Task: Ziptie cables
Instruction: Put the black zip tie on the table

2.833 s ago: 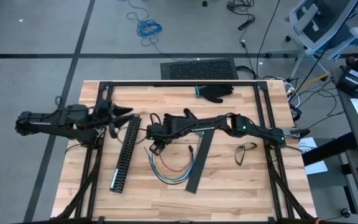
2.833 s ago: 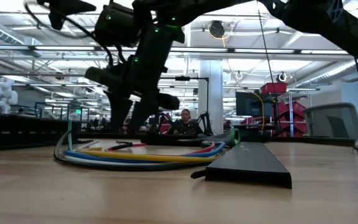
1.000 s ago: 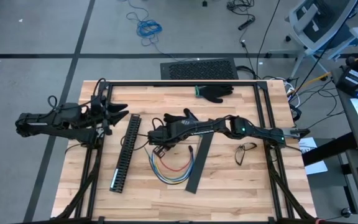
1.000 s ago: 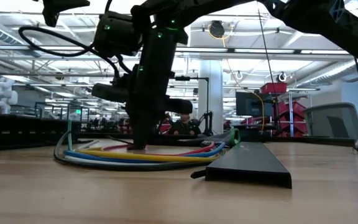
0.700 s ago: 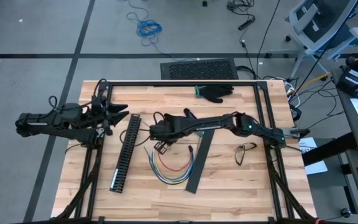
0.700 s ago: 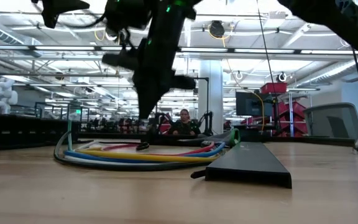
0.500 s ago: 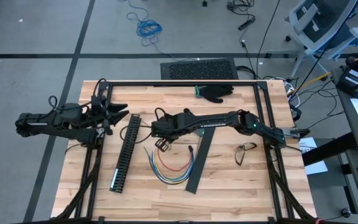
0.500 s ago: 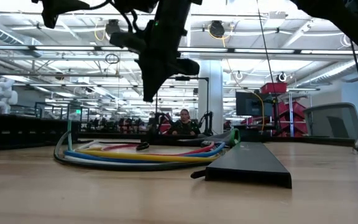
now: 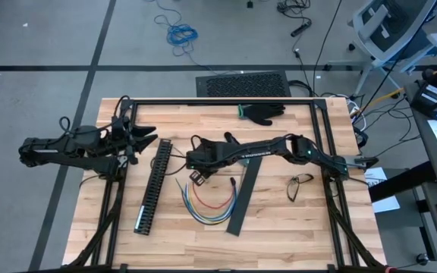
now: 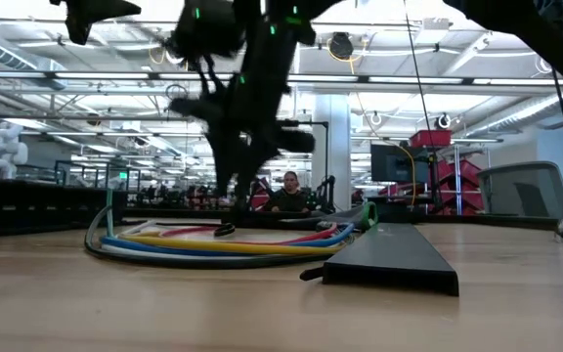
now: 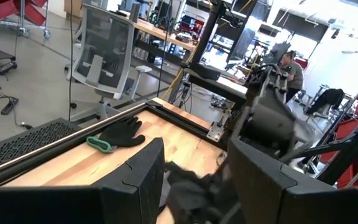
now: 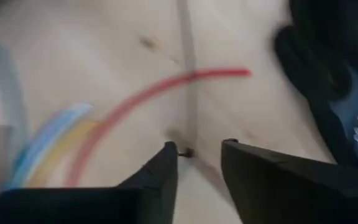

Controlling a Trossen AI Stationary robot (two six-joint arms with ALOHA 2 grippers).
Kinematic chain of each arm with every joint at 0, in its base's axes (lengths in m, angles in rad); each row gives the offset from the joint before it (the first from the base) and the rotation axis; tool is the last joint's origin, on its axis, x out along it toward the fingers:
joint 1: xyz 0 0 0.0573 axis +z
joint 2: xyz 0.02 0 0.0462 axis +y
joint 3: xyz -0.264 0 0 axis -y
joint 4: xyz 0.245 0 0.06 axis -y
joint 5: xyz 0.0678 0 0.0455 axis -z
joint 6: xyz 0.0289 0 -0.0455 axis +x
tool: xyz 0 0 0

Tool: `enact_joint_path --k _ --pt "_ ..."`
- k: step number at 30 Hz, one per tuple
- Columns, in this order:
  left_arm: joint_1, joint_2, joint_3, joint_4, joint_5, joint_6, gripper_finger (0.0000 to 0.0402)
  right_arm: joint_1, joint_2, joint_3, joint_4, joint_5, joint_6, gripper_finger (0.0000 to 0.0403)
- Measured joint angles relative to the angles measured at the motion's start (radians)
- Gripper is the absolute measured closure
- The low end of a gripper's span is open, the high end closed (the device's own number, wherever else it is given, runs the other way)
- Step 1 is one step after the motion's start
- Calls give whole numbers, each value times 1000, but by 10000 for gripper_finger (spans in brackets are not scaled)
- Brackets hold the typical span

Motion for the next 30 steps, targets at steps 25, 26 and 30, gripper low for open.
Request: enact_joint_path --k 25,26,30 --pt "0 0 0 10 -30 -27 229 -5 40 -74 152 -14 47 259" --pt "0 0 0 10 -30 -27 229 -5 49 -72 157 -13 47 259" --pt "0 0 0 10 -30 -27 229 -4 71 -67 146 -10 61 275"
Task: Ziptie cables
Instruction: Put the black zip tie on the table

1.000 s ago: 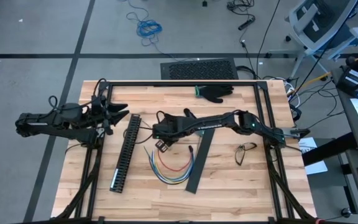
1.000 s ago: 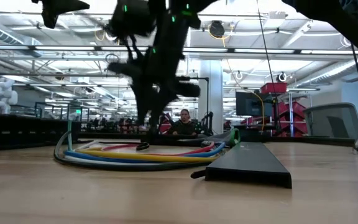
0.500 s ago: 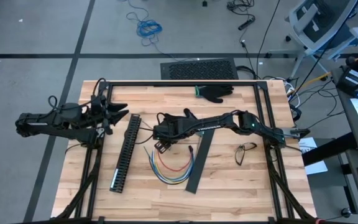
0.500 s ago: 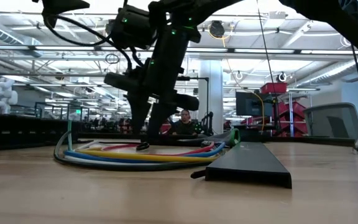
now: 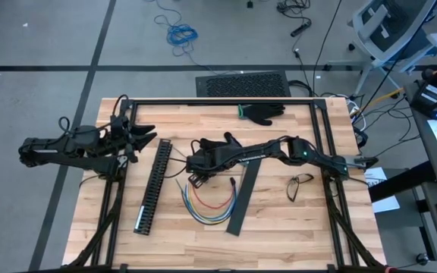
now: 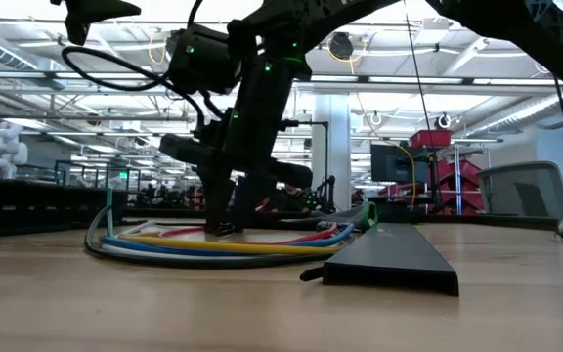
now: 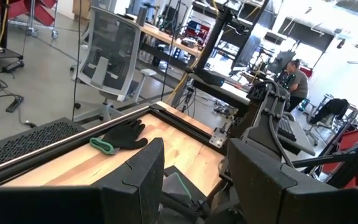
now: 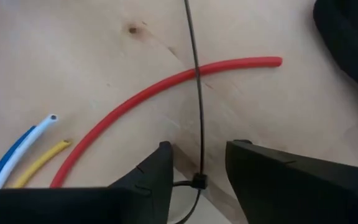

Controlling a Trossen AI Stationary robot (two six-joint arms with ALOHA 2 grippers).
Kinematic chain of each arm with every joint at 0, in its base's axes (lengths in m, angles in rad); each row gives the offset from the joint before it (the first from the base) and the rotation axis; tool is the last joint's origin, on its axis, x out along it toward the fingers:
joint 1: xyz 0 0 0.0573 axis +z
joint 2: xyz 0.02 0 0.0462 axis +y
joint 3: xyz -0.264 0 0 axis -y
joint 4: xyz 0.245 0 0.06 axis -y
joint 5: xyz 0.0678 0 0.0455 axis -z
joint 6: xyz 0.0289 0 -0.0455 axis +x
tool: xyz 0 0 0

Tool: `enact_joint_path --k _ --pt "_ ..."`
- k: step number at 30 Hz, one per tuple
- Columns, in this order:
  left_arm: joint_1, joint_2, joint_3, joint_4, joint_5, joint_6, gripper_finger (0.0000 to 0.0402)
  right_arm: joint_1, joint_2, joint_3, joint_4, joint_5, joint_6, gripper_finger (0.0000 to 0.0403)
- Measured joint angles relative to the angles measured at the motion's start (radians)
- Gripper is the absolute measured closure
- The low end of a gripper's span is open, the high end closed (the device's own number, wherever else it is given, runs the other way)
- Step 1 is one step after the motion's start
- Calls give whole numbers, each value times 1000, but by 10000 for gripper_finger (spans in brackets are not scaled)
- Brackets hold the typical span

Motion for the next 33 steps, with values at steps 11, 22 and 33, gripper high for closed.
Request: enact_joint_path --k 11,22,33 --pt "0 0 0 -2 0 1 229 3 -7 -3 -42 -2 -90 400" --pt "0 0 0 -7 1 5 229 0 -162 -8 -228 -2 -95 402" --pt "0 0 0 -13 1 9 229 144 -259 -10 -567 34 70 403"
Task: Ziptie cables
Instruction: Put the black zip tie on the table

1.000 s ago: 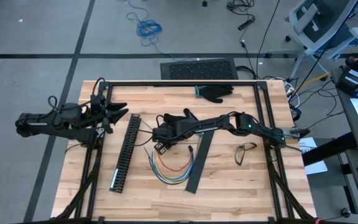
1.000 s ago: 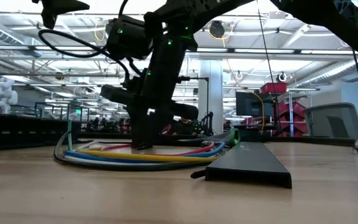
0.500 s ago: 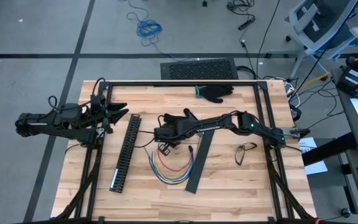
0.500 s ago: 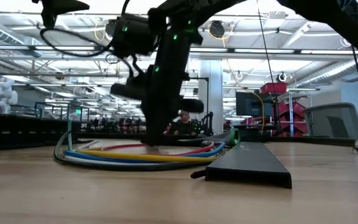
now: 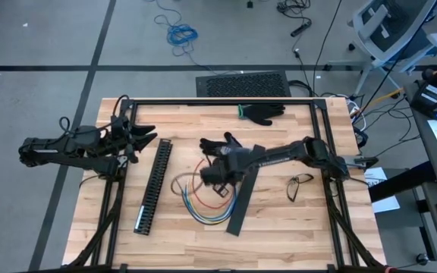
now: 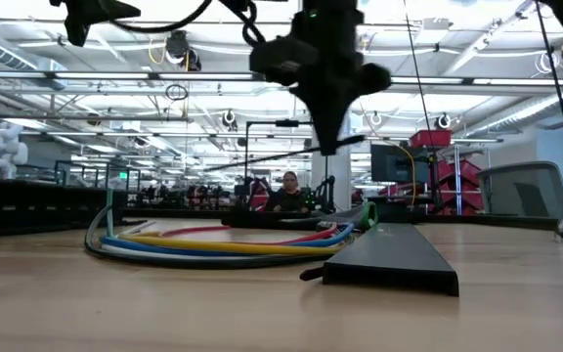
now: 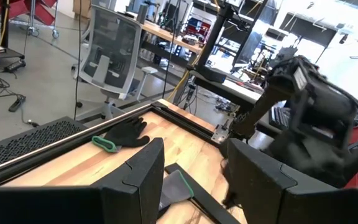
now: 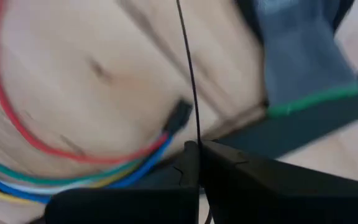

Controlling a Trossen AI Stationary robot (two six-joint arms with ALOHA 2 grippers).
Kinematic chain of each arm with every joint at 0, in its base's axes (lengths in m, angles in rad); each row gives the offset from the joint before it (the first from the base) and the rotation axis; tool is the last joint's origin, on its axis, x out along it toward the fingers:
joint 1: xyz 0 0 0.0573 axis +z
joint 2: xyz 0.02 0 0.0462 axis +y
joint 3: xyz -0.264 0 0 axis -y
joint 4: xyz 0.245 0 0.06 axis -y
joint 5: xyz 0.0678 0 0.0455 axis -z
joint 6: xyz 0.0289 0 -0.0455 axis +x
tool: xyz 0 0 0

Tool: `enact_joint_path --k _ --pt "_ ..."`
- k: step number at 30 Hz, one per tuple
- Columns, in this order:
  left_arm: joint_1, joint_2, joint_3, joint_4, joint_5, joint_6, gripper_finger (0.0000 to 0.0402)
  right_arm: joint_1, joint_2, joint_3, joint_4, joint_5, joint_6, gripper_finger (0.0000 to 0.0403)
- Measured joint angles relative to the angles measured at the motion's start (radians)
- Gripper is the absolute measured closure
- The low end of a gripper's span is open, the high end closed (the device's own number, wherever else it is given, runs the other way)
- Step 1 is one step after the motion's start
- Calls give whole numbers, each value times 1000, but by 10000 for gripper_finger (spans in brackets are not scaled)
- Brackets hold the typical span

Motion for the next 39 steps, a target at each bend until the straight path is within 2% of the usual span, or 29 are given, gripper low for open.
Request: enact_joint_path --k 3,7,9,15,19,22,27,32,39 --pt "0 0 0 0 0 0 229 48 -12 -30 5 -8 76 403" --pt "0 0 0 2 2 -1 229 90 -36 -186 86 -72 182 403" --pt "0 0 0 4 5 -5 229 106 -85 -293 167 -119 241 403" --pt "0 0 0 3 6 -6 229 165 -304 -590 376 -123 505 403" --pt "0 0 0 3 6 -5 229 198 -408 -717 406 -120 644 403" --pt "0 0 0 3 5 -4 229 226 -440 -795 505 -121 713 403" --pt "0 0 0 4 0 -5 229 243 -431 -898 730 -110 793 403" --pt "0 0 0 12 -1 -6 229 263 -432 -913 668 -70 876 403" --pt "0 0 0 12 -2 -6 229 288 -433 -913 627 -70 929 403"
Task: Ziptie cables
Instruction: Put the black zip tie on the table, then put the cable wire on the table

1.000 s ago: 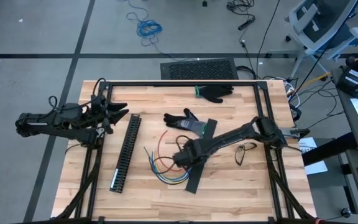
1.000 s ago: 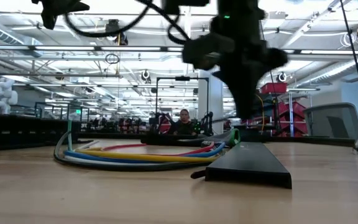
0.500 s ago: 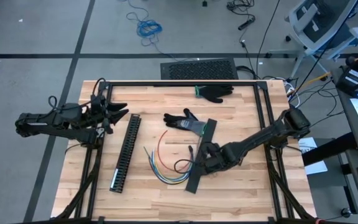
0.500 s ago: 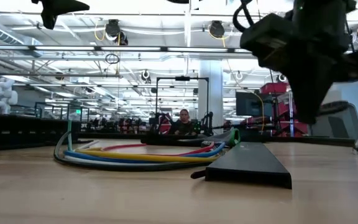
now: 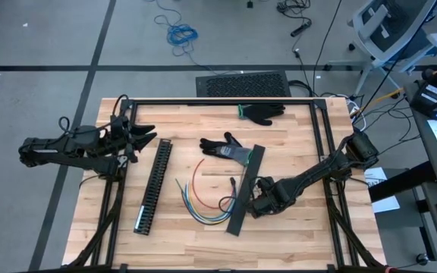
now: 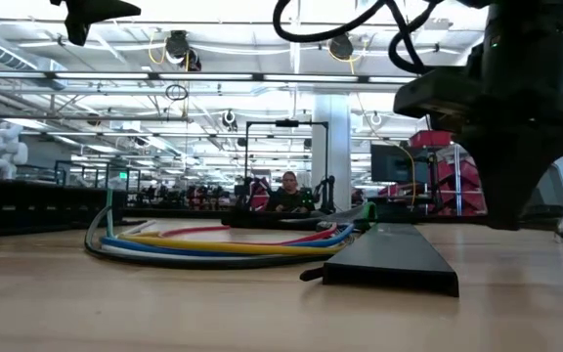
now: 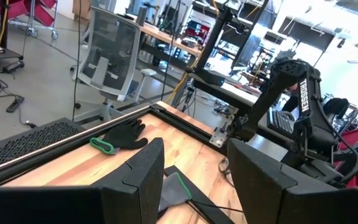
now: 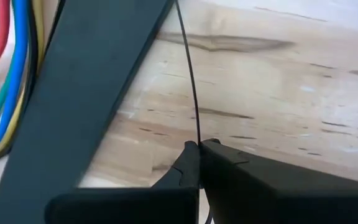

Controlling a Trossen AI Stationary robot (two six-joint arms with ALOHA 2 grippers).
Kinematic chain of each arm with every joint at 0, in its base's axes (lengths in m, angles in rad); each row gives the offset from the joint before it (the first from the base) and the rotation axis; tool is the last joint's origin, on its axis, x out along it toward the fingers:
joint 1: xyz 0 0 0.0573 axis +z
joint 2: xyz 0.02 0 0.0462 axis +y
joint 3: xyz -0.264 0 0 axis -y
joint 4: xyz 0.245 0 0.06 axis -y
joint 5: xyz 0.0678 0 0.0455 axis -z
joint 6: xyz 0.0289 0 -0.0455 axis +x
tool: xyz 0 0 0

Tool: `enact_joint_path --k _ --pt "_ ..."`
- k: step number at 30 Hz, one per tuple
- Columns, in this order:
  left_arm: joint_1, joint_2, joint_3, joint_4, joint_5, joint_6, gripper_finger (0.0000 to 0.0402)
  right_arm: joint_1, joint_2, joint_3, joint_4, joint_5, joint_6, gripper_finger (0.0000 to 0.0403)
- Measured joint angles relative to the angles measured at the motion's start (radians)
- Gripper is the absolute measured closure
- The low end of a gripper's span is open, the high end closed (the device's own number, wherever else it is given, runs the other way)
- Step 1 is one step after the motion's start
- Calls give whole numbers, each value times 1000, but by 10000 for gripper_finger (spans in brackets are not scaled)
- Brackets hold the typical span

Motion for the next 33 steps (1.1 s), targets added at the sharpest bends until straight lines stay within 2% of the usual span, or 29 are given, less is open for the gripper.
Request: enact_joint_path --k 7,16,21,23,25,27,30,33 --pt "0 0 0 0 0 0 229 4 2 0 -61 1 34 377" --pt "0 0 0 -2 0 13 229 8 -6 0 -77 3 5 275" --pt "0 0 0 -3 -1 28 229 23 -87 80 -48 195 -89 256" --pt "0 0 0 -7 -1 28 229 28 -107 117 -2 212 -138 259" --pt "0 0 0 -13 -1 29 229 37 -103 155 46 159 -223 274" --pt "0 0 0 -12 -1 31 229 49 -77 180 63 93 -275 304" --pt "0 0 0 -12 -1 31 229 72 -31 182 153 71 -298 377" --pt "0 0 0 -12 -1 31 229 79 19 184 285 6 -333 394"
